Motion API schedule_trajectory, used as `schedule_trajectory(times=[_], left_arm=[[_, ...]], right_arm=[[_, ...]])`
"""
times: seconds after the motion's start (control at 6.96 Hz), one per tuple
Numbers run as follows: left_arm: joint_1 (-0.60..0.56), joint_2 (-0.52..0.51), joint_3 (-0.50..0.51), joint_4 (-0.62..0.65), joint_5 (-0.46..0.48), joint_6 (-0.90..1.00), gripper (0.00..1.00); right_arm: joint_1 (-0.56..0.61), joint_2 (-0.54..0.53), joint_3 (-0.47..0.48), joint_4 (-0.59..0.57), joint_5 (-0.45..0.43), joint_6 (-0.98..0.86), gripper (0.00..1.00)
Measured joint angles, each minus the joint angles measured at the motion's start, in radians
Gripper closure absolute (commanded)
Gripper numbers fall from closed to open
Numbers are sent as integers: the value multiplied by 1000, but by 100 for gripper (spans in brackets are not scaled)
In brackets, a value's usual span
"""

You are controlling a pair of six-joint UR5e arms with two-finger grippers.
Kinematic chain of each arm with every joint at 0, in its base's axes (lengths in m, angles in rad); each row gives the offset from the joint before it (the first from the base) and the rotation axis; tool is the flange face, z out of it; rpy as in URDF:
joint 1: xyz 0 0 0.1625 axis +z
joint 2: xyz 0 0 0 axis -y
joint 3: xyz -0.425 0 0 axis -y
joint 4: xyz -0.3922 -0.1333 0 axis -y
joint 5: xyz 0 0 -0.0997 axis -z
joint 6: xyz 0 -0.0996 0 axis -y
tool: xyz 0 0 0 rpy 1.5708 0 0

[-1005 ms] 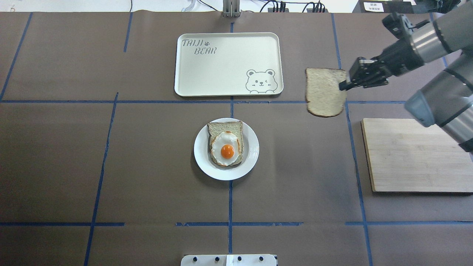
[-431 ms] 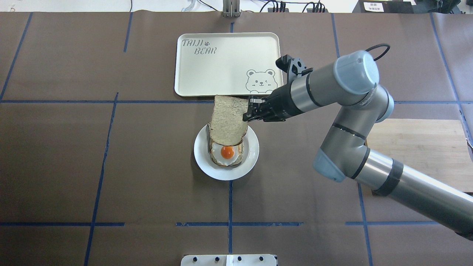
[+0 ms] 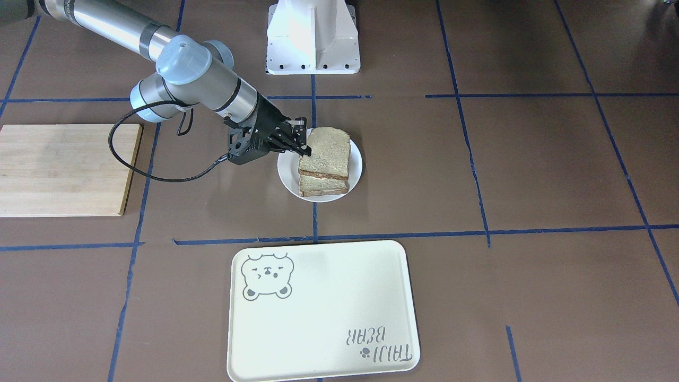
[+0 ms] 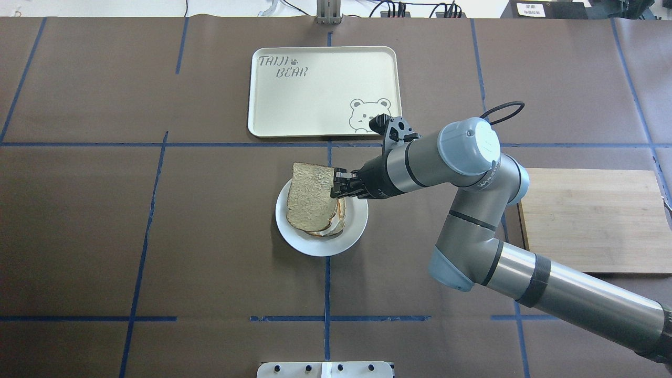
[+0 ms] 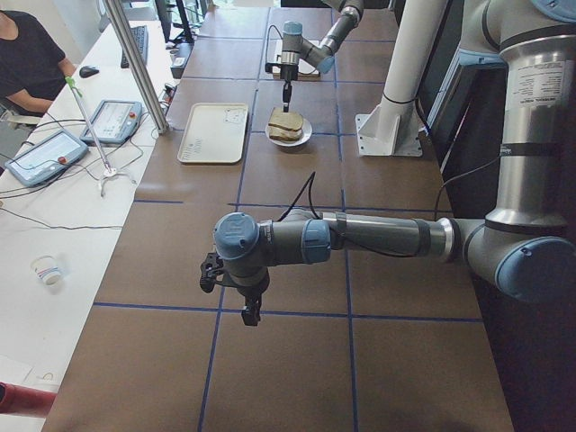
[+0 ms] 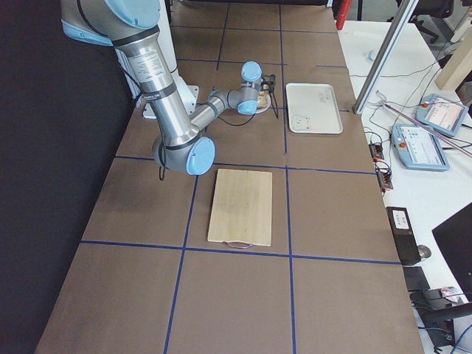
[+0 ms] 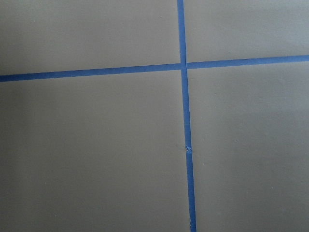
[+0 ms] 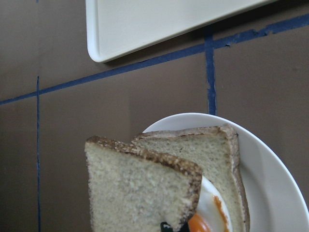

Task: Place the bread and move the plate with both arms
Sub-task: 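Lower the bread onto the egg on the plate and open the right gripper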

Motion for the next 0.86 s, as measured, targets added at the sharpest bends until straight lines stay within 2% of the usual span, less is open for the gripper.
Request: schedule_trajectory(times=[0.29,0.43,0.57,0.72,0.86], left_arm=[[0,1,-2,0,-1,0,0],[0,1,-2,0,-1,0,0],[0,1,-3,0,-1,0,0],[0,1,-3,0,-1,0,0],[0,1,-3,0,-1,0,0]], right_arm=[[-2,-3,-24,2,-6,-12,100],[-3,-3,-33,1,-7,-13,92],[-3,-3,-42,1,-8,-12,68],[-4,-3,-51,2,-9,-12,30],[-3,-3,-60,5,-9,-12,0]])
